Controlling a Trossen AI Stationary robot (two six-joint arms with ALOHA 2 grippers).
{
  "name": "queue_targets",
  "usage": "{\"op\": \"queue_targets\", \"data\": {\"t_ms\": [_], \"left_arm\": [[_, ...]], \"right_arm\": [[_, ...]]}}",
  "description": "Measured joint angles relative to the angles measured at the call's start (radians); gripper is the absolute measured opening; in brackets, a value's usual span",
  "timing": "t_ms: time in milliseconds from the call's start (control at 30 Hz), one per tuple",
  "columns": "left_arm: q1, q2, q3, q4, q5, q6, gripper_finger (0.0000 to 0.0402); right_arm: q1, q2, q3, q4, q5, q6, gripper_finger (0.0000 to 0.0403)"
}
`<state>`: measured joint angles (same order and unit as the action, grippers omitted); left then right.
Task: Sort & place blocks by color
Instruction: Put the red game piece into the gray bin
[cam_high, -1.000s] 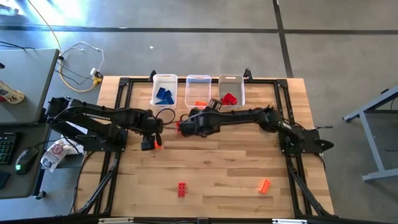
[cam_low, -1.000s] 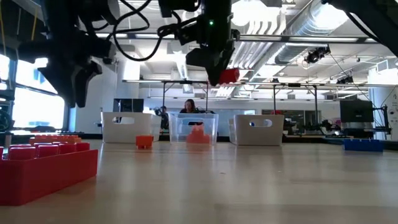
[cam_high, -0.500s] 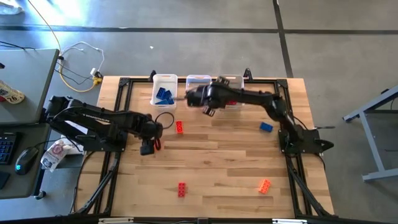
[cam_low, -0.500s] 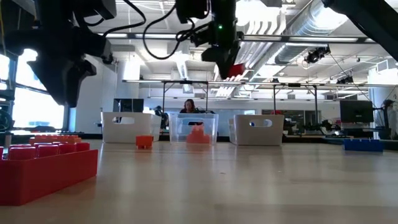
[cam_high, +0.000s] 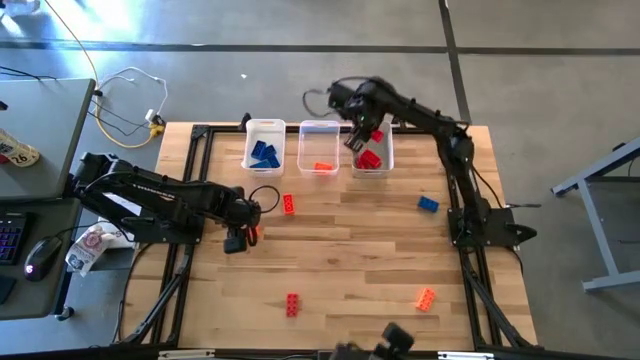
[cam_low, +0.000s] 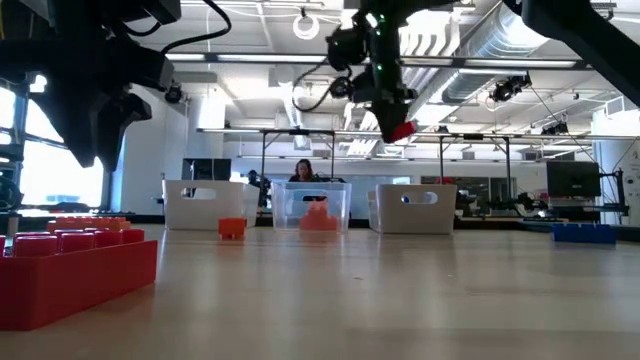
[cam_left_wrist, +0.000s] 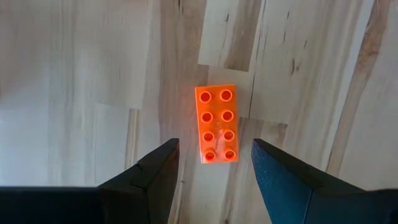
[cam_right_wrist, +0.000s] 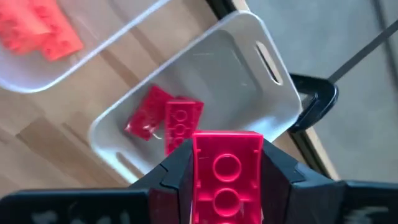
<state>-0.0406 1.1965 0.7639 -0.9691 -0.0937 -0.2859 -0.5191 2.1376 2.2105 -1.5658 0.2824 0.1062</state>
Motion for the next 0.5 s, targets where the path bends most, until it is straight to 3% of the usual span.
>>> {"op": "queue_targets", "data": {"t_ms": [233,500], "left_arm": [[0.0,0.0,0.0,0.0,0.001,-0.013,0.0214],[0.0,0.0,0.0,0.0,0.001,-0.052,0.0253]], "right_arm": [[-0.147,0.032,0.0,0.031,-0.179,-0.038,0.0106],[-0.176,0.117,0.0,0.045,-0.233,-0.075,0.0106]]}}
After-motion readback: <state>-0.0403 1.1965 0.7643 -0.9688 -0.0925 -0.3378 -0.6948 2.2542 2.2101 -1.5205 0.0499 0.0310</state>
